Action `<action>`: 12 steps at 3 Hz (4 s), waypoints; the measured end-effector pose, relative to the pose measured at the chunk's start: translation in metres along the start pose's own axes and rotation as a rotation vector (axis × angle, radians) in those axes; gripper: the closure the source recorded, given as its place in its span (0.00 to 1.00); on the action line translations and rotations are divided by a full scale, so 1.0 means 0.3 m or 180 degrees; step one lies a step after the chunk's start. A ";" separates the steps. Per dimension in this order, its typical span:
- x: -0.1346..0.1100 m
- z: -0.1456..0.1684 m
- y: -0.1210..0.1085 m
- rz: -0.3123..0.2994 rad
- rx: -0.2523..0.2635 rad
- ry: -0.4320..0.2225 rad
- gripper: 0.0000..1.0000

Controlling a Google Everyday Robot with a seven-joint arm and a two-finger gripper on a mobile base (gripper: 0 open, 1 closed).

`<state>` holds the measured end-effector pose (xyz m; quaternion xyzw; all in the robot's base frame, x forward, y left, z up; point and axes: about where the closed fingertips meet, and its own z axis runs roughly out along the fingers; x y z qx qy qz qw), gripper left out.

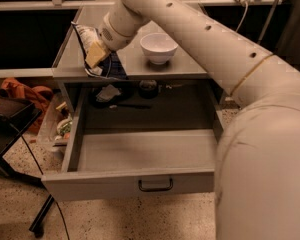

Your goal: Pick blue chip bag from top drawer and place on counter

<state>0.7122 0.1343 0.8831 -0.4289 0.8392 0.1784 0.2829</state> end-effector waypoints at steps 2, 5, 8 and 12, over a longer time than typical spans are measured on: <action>-0.093 0.063 -0.108 0.0211 0.0390 0.0149 0.81; -0.091 0.087 -0.239 0.0541 0.0852 0.0337 0.13; -0.093 0.074 -0.262 0.0534 0.0812 0.0246 0.00; 0.056 -0.341 -0.371 0.0968 0.0939 -0.0265 0.00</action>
Offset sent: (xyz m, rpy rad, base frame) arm 0.0736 0.0088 0.0015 -0.1300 -0.0193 -0.2208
